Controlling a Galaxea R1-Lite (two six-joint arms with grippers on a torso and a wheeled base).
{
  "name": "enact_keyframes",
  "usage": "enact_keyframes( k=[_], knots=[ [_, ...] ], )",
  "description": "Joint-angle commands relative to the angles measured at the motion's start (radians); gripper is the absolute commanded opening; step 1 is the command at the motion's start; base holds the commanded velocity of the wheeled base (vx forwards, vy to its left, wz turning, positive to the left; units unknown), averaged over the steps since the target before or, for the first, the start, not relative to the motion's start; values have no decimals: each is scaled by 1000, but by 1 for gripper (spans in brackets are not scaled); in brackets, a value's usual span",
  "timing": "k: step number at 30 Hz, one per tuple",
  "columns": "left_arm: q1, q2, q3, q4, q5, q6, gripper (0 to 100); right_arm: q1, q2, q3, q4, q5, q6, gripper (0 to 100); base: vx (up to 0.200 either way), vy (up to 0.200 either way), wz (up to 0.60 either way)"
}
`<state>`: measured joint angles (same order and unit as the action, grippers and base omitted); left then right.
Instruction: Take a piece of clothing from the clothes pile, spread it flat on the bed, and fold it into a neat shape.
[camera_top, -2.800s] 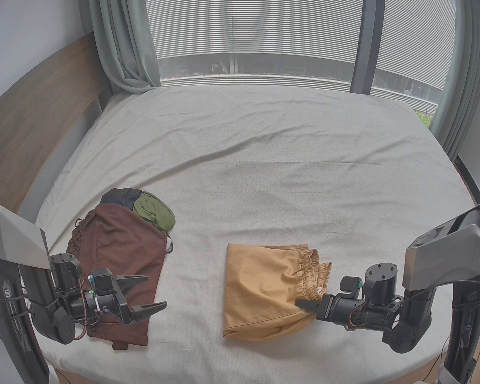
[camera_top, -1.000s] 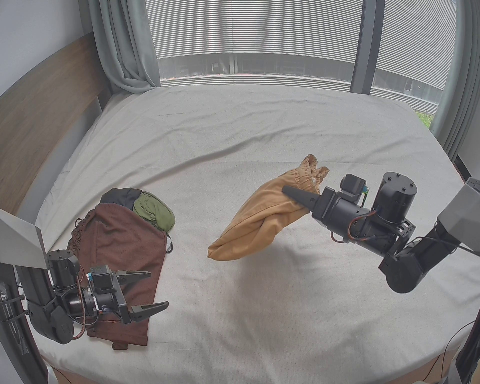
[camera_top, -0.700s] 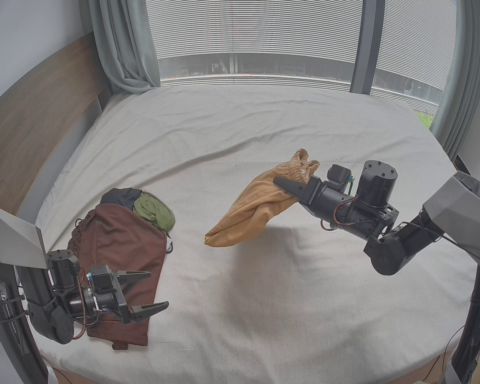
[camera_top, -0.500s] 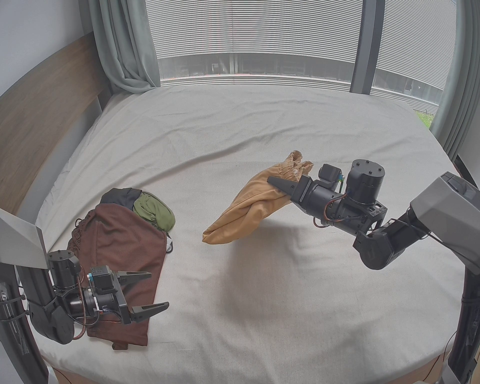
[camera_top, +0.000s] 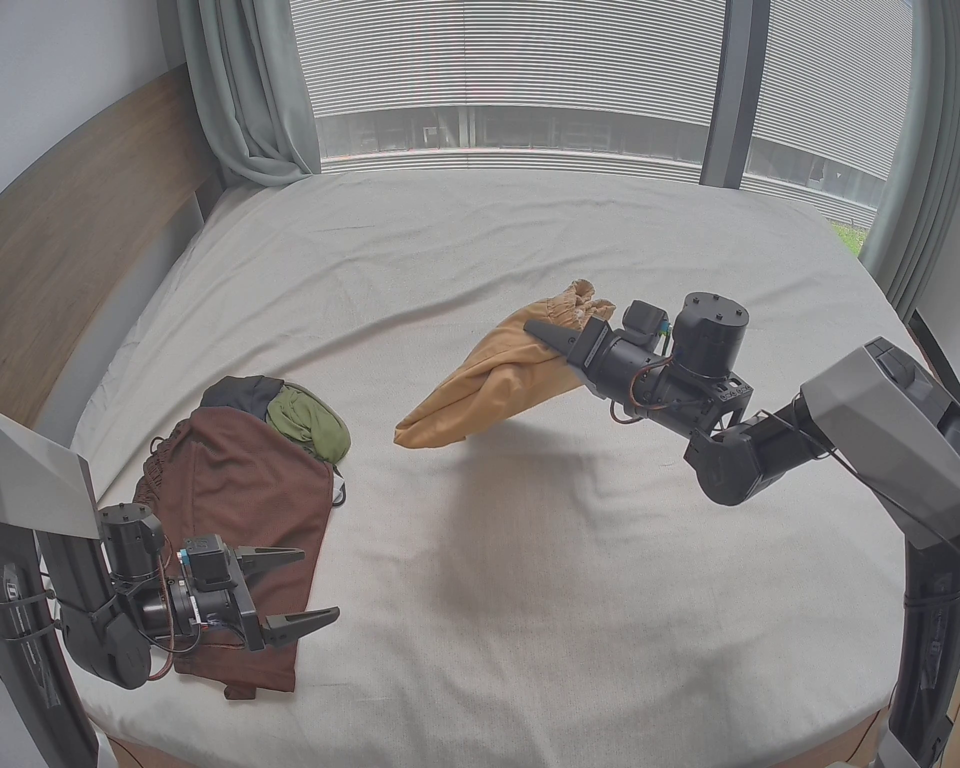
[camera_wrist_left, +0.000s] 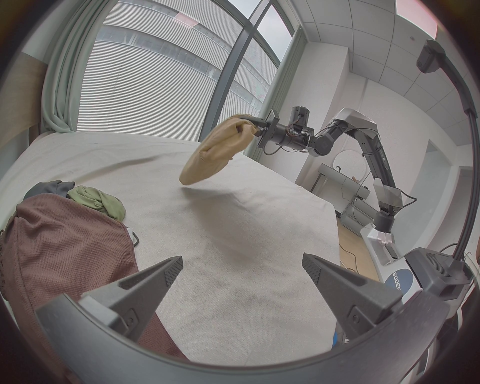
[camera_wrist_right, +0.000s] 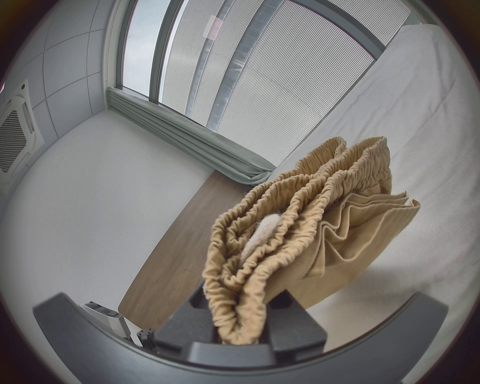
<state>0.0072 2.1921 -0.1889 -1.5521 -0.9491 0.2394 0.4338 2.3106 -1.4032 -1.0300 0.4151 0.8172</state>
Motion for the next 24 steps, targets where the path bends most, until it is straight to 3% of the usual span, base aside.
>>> enact_keyframes(
  k=[1, 12, 18, 24],
  knots=[
    [2, 5, 3, 0, 0, 0, 100, -1, 44, -85, 15, 1, 14, 0, 0, 0, 0],
    [0, -3, 17, 0, 0, 0, 100, -41, 303, -142, 27, -10, 30, 0, 0, 0, 0],
    [2, 0, 16, 0, 0, 0, 100, -49, 302, 20, -58, -12, 28, 0, 0, 0, 0],
    [0, -2, 16, 0, 0, 0, 100, -53, 309, 208, -228, -13, 28, 0, 0, 0, 0]
  ],
)
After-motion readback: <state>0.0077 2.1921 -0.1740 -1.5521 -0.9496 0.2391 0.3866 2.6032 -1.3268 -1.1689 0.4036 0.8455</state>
